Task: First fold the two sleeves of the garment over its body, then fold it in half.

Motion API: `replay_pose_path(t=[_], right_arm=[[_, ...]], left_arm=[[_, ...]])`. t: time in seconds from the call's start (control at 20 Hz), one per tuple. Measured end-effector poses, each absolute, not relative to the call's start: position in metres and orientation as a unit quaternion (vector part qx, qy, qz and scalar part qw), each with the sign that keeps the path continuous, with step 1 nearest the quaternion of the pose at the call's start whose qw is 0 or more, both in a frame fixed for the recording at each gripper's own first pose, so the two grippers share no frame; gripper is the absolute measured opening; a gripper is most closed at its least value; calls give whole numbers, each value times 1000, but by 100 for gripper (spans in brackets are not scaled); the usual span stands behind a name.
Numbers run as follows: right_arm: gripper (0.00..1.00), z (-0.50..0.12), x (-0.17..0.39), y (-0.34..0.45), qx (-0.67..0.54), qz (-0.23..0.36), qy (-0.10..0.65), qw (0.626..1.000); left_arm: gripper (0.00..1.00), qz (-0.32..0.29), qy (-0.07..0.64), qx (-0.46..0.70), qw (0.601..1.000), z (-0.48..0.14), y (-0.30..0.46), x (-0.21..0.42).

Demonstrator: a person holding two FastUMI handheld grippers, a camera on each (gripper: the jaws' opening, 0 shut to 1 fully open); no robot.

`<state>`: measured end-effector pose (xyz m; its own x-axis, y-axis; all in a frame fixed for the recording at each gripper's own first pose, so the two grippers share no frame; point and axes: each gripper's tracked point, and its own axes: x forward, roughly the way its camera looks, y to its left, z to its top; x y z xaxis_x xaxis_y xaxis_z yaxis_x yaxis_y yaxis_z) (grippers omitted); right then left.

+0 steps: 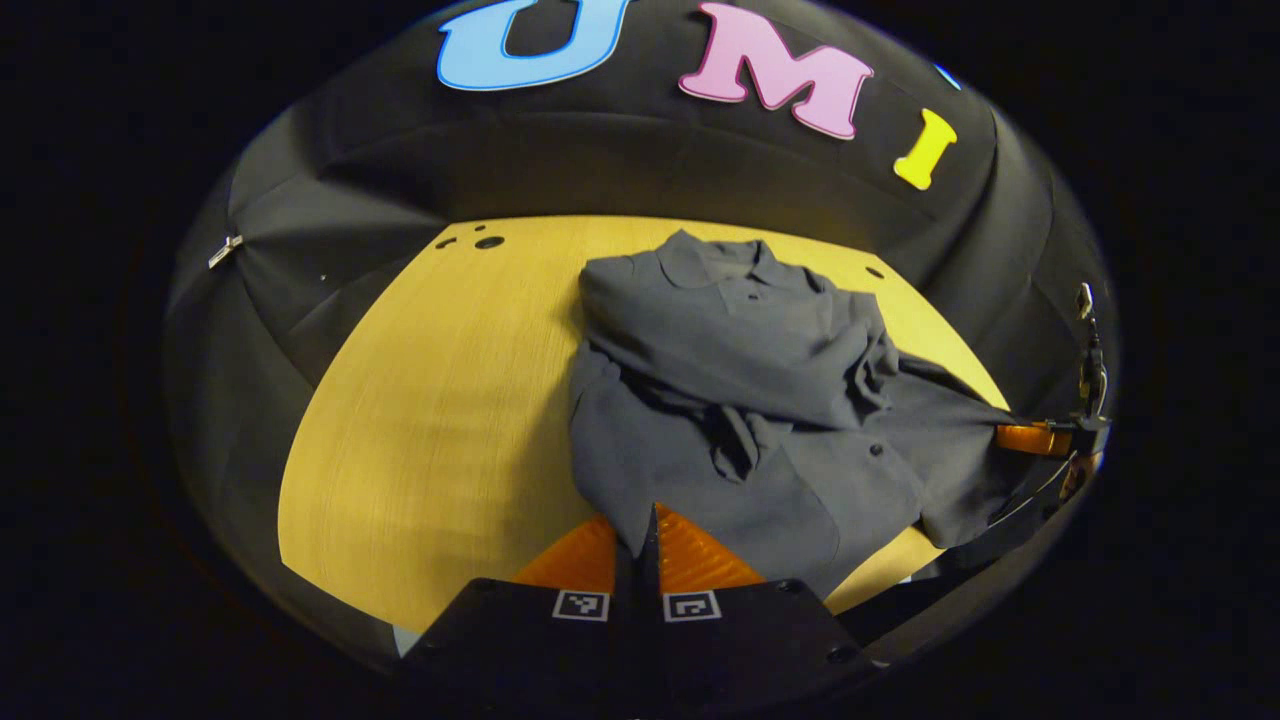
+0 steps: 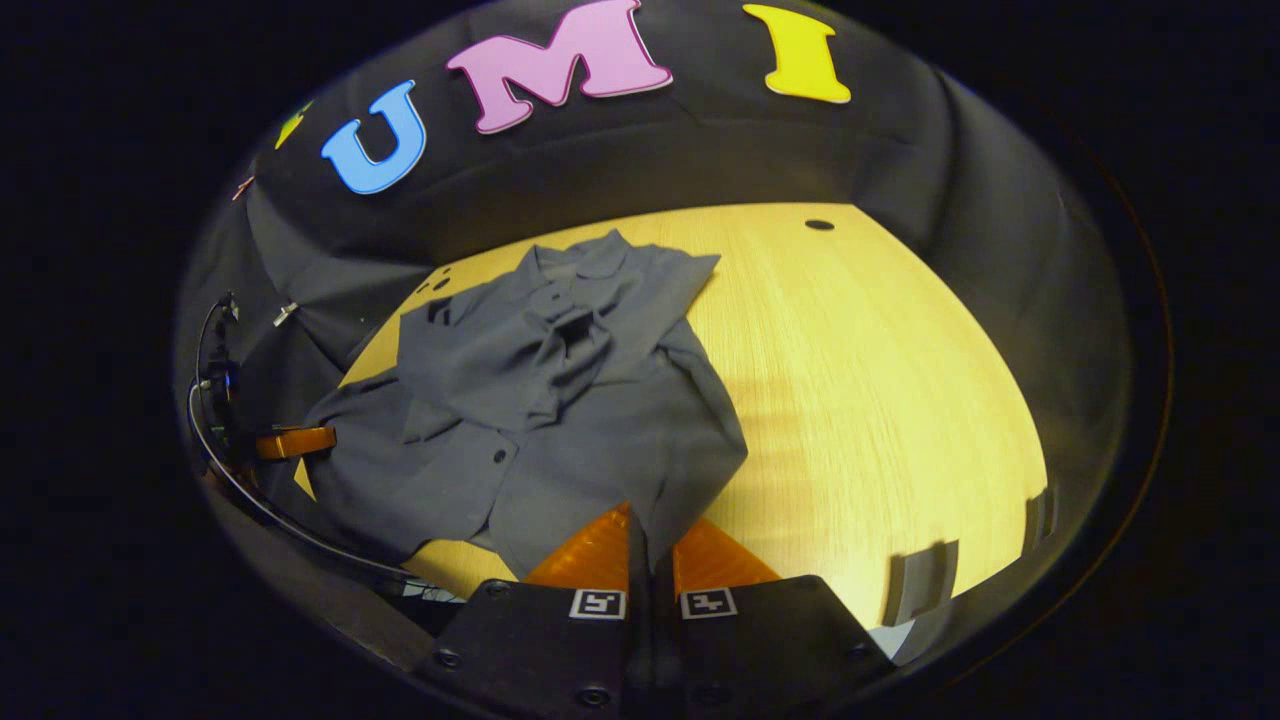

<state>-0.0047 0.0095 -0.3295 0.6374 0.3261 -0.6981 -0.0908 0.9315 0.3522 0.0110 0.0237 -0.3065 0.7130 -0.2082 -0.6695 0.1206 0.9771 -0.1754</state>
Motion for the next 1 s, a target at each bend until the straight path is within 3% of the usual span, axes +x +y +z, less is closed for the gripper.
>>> replay_pose_path(t=[0.4,1.0], right_arm=[[5,-261,80,10,151,136,319,926],[5,-253,208,-16,127,109,284,944]], left_arm=[[5,-99,281,-63,952,-227,13,87],[5,-74,228,-48,970,-187,30,214]])
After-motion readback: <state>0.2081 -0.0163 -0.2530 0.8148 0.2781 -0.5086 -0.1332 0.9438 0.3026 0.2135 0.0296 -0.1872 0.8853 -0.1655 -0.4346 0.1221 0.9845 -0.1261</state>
